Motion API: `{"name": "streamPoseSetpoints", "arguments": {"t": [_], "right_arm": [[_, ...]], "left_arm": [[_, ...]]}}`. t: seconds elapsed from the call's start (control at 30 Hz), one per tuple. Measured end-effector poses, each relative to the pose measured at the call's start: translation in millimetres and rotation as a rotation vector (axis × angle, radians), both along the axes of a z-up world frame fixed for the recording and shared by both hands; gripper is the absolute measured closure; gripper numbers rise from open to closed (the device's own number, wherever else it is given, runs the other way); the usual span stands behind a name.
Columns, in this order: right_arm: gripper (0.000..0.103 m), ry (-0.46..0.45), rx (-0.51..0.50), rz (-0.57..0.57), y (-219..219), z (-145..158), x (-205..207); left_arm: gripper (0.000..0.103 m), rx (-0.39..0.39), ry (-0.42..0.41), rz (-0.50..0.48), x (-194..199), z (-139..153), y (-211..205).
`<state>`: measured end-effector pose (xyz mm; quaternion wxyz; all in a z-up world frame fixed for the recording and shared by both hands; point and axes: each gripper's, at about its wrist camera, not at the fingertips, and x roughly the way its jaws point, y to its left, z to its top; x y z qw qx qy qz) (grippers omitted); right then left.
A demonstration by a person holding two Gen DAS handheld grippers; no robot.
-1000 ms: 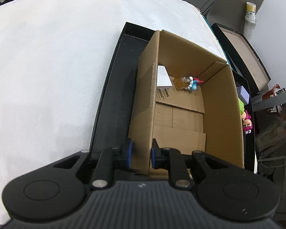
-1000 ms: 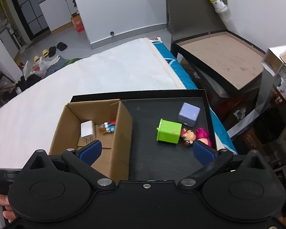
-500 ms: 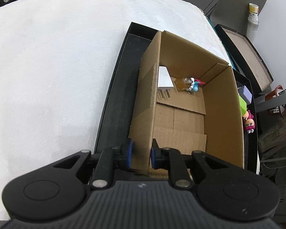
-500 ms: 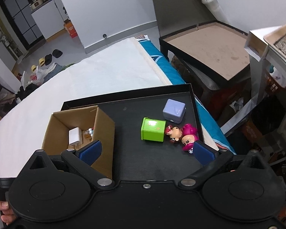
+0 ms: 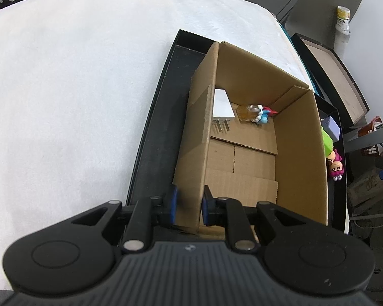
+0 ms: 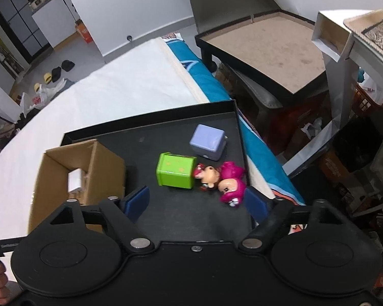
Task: Organize rigid objects
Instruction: 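Move the right tool to the pink figure beside the green cube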
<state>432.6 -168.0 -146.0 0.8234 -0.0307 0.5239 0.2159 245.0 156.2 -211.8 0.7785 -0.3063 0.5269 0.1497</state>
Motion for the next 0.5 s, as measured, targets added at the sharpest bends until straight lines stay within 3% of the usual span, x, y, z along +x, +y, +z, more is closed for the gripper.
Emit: {"name": "streamPoseSetpoints", "arguments": {"t": [0.17, 0.5], "right_arm": [[0.043, 0.022, -0.04, 0.006, -1, -17, 13], [0.058, 0.072, -0.064, -0.023, 0, -50, 36]], "left_arm": [[0.085, -0.007, 0.001, 0.016, -1, -1, 1], [0.085, -0.001, 0.008, 0.018, 0, -2, 0]]}}
